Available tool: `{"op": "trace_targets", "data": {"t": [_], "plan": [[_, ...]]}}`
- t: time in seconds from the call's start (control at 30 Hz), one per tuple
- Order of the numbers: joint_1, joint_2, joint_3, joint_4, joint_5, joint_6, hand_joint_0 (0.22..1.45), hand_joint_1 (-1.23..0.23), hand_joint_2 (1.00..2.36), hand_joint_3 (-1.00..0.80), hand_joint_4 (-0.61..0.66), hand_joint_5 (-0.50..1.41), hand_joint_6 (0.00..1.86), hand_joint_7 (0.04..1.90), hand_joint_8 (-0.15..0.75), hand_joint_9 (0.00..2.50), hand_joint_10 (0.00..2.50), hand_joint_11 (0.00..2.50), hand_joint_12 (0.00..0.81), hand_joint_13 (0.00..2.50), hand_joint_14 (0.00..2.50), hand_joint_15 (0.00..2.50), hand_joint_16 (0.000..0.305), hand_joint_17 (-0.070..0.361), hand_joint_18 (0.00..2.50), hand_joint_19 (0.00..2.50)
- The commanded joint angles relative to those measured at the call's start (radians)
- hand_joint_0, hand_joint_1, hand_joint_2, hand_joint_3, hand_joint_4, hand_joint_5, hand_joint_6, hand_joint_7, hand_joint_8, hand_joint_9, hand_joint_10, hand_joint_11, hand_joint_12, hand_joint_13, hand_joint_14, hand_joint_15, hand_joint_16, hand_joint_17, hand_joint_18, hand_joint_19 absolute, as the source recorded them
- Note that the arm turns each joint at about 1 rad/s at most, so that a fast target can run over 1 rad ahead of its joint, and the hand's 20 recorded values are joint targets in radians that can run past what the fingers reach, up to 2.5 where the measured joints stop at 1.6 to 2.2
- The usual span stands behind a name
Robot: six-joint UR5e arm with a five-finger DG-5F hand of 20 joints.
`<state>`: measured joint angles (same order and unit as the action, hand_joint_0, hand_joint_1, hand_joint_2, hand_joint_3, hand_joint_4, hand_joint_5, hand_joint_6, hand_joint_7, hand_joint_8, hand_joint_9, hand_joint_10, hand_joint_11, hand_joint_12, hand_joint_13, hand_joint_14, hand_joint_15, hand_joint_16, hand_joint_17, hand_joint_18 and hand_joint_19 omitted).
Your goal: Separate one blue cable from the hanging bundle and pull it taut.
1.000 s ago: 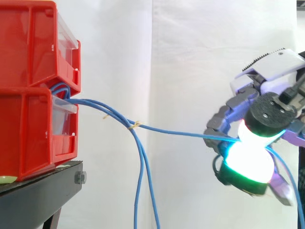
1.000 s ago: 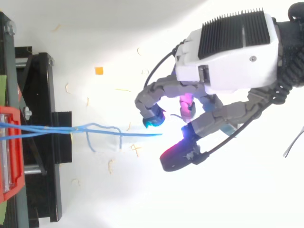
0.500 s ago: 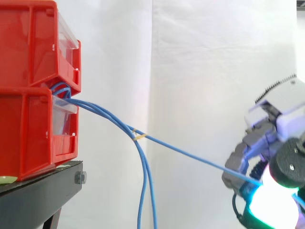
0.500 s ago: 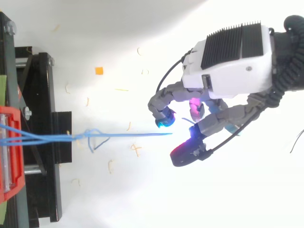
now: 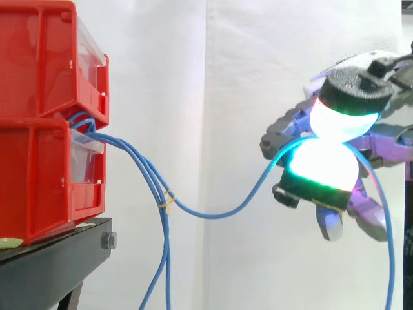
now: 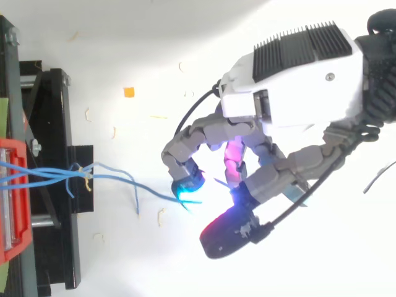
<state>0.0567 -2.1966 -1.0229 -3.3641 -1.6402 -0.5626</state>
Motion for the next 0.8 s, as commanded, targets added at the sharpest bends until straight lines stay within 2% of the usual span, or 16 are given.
{"op": "trace_targets", "data": {"t": [0.0, 0.13, 0.43, 0.6, 0.67, 0.7, 0.77], "plan": [[0.0, 0.0, 0.007, 0.0, -0.015, 0.02, 0.73, -0.68, 1.02, -0.21, -0.03, 0.15, 0.5, 1.34, 0.083, 1.93, 0.01, 0.33, 0.205, 1.19, 0.02, 0.4, 0.04, 0.089, 0.65, 0.54], [0.003, 0.0, 0.006, 0.009, -0.033, 0.021, 0.73, -0.68, 1.02, -0.21, -0.03, 0.15, 0.5, 1.34, 0.078, 1.92, 0.01, 0.34, 0.204, 1.19, 0.02, 0.4, 0.04, 0.089, 0.65, 0.53], [0.006, -0.002, 0.003, 0.023, -0.032, 0.007, 0.73, -0.68, 1.02, -0.21, -0.03, 0.14, 0.5, 1.34, 0.083, 1.93, 0.01, 0.34, 0.203, 1.2, 0.01, 0.4, 0.04, 0.089, 0.66, 0.53], [0.006, -0.002, -0.031, 0.035, -0.032, -0.023, 0.73, -0.68, 1.02, -0.22, -0.03, 0.14, 0.5, 1.35, 0.077, 1.93, 0.02, 0.33, 0.203, 1.2, 0.02, 0.4, 0.04, 0.089, 0.66, 0.53], [0.005, 0.0, -0.079, 0.057, -0.033, -0.022, 0.73, -0.68, 1.02, -0.22, -0.03, 0.14, 0.5, 1.34, 0.084, 1.93, 0.01, 0.34, 0.204, 1.2, 0.02, 0.4, 0.04, 0.089, 0.66, 0.53], [0.005, 0.0, -0.088, 0.066, -0.033, -0.02, 0.73, -0.68, 1.02, -0.22, -0.03, 0.14, 0.5, 1.34, 0.084, 1.93, 0.01, 0.34, 0.201, 1.2, 0.02, 0.4, 0.04, 0.089, 0.66, 0.53], [0.008, 0.0, -0.094, 0.152, -0.035, 0.012, 0.73, -0.68, 1.02, -0.22, -0.03, 0.14, 0.5, 1.34, 0.078, 1.92, 0.01, 0.33, 0.205, 1.2, 0.01, 0.4, 0.04, 0.089, 0.66, 0.53]]}}
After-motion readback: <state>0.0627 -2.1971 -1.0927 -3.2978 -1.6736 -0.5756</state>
